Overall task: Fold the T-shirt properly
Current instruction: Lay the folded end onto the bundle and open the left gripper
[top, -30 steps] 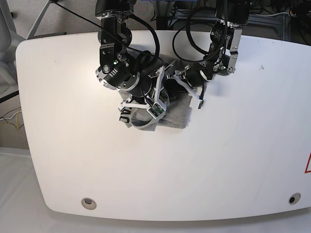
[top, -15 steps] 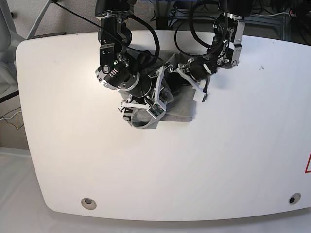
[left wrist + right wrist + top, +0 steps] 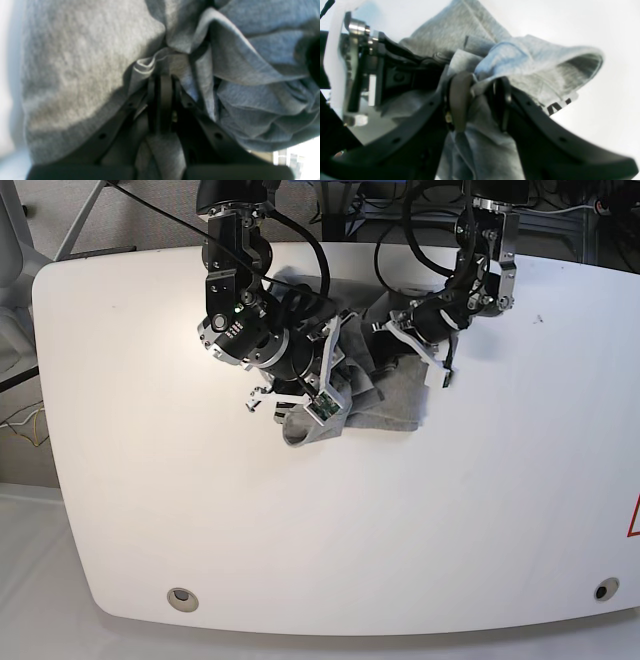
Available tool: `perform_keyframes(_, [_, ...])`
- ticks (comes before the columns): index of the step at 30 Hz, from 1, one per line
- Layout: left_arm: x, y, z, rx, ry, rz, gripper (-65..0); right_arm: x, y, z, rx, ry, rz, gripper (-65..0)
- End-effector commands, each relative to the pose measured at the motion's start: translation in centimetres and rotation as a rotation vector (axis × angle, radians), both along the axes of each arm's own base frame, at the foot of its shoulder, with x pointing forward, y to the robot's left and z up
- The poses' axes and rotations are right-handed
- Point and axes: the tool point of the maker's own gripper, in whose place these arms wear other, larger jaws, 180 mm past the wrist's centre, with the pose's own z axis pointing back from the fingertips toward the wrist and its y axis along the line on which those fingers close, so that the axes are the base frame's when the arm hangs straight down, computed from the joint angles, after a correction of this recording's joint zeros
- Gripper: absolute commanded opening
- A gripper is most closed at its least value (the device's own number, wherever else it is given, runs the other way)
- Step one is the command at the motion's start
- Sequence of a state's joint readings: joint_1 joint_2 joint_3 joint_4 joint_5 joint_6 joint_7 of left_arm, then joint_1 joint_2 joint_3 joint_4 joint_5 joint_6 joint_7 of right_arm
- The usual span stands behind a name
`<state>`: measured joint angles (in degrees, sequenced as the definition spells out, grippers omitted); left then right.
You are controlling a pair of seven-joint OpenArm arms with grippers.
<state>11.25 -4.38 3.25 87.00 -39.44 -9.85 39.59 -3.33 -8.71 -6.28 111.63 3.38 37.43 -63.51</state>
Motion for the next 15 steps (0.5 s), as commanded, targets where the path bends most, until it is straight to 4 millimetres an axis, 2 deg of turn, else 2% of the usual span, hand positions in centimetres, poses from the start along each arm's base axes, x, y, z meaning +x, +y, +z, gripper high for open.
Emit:
perform_keyframes(1, [0.2,0.6,-0.1,0.037,0.001,0.003,-62.5,0.5,0.5,1.2,0.033,-0.038,0.000,-47.6])
perform_keyframes(7, [0.4,0.3,0.1,0.030,-0.004,0.002,-62.5,0.5,0.5,1.2,0.033,-0.037,0.000,-46.2])
perform_keyframes(15, [1.8,-1.2,1.1,-0.010,-0.032,0.016,-62.5,0.2,0.5,1.0,0.033,-0.029,0.002,-31.1])
